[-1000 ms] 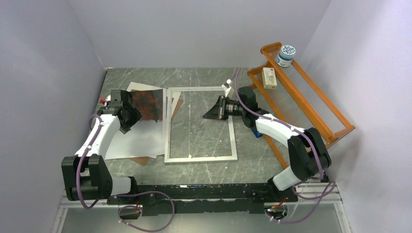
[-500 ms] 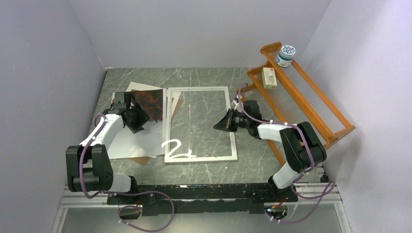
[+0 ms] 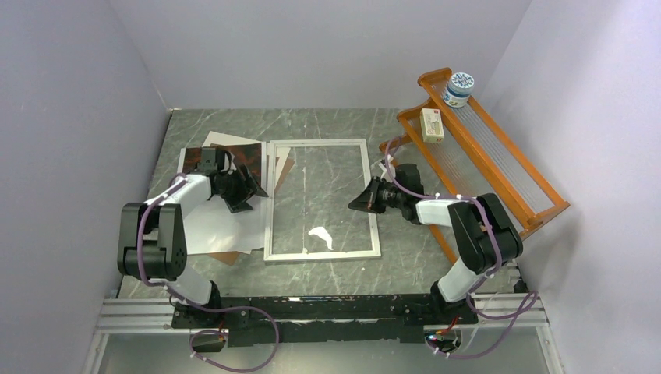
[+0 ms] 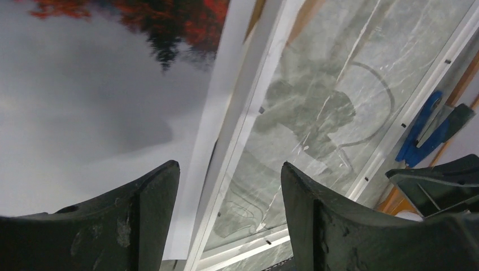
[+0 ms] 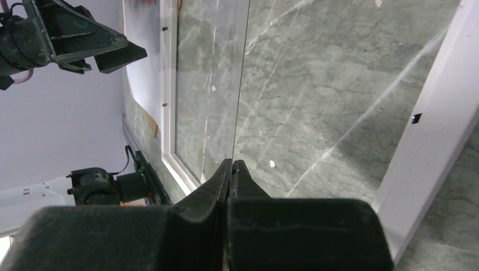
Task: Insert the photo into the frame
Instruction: Place the photo frame item in the photo frame.
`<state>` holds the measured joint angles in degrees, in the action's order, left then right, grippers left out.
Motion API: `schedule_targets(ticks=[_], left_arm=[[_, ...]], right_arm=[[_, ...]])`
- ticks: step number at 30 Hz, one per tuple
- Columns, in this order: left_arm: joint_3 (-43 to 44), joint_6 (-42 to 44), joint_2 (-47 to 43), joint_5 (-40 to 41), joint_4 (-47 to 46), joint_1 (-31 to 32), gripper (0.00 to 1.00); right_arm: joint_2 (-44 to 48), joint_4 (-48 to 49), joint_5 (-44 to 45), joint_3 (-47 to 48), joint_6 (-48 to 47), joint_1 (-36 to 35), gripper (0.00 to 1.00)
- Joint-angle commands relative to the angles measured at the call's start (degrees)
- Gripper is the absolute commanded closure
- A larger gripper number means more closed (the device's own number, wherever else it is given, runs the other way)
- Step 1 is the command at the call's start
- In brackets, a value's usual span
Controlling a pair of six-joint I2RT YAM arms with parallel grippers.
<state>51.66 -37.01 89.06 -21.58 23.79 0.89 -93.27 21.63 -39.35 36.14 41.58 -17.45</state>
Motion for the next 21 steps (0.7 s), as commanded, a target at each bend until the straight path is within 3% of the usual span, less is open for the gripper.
schedule_targets(ticks=[1,21], left_arm=[[3.58,1.73,1.6,-1.54,-1.97,2.36,0.29],[9.02,6.49,11.57,2.26,-1.51,6.16,0.28]], right_arm=[[-0.21,4.47,-1.32,-0.43,-1.79,0.98,1.0],[-0.91,3.4,-0.29,-2.12,-2.65,2.47,1.0]])
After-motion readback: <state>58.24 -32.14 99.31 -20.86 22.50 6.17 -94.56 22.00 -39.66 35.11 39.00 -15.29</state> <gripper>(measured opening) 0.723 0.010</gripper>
